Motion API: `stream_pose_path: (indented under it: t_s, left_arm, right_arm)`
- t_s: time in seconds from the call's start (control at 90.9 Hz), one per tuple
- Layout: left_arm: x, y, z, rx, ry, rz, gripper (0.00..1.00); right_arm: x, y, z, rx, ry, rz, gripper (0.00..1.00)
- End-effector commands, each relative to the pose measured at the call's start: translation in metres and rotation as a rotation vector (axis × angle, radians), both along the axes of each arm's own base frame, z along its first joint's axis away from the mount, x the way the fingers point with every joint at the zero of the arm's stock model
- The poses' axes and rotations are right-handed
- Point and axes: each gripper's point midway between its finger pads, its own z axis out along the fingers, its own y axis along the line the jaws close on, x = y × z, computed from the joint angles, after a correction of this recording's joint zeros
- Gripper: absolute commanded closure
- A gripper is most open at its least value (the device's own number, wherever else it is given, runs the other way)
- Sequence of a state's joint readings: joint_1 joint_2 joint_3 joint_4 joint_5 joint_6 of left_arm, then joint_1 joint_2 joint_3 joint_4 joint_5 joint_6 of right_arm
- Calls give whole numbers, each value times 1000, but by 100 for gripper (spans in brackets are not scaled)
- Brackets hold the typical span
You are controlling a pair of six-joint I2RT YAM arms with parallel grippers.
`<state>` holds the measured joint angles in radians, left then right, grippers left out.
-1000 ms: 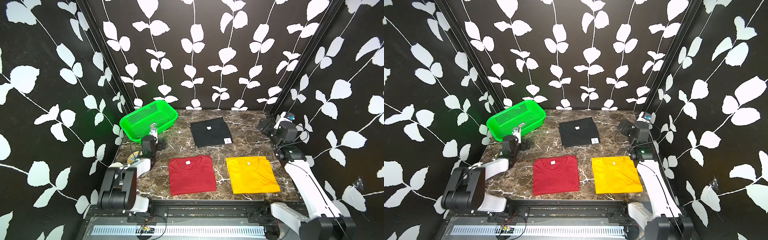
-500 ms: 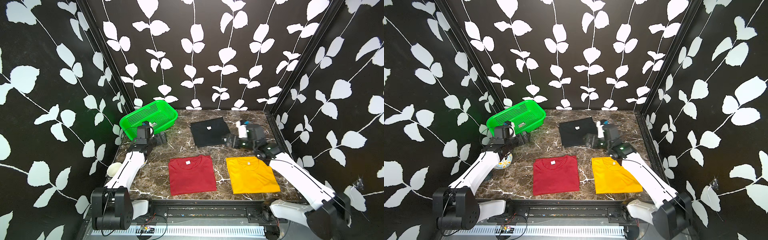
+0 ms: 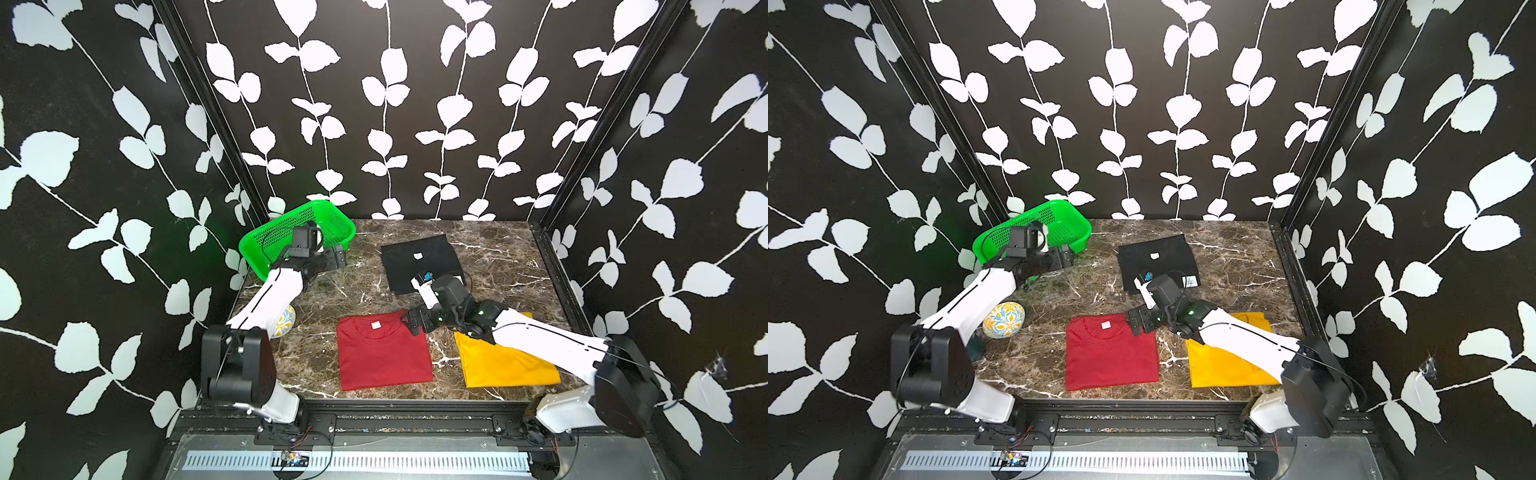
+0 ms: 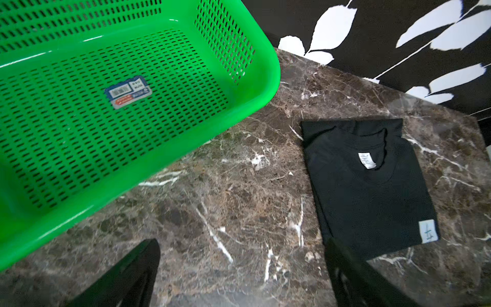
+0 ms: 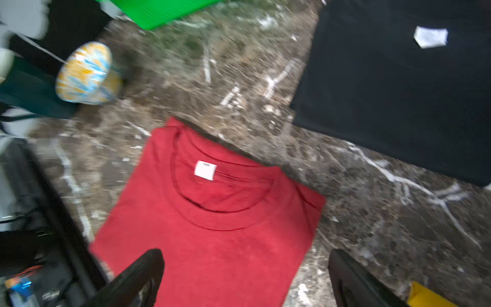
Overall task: Put the folded t-shirts into the basket
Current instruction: Move the bin to the center of the board.
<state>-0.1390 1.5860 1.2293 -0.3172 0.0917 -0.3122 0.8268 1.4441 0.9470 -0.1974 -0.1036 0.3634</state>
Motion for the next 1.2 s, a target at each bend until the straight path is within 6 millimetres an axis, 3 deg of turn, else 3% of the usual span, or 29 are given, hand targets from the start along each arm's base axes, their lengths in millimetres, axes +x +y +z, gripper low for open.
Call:
stream_pose_path:
  t_s: [0.0,0.088,0.308,0.506,0.715,0.891,1.188]
  left_arm:
    - [28,-1,1,93,-3,-51,2]
    - [57,-3,0,130,-19,-77,2]
    - [112,-10,-31,199,37,-135,2]
    - [133,-35,-59,120,61,-237,5]
    - [127,-79,-58,12,20,-351,11]
    - [105,-131,-62,26,31,-480,11]
    - [62,-206,-68,65,35,-703,13]
  right_arm:
    - [15,-2,10,-2,-62,-50,1]
    - [17,-4,7,-18,-68,-67,1]
    - [25,-14,1,-64,-89,-121,1]
    - [31,-20,-8,-118,-94,-150,1]
    - [43,-39,-17,-237,-110,-239,1]
    - [52,-49,-27,-278,-77,-291,1]
    - [76,-108,-43,-195,168,-482,1]
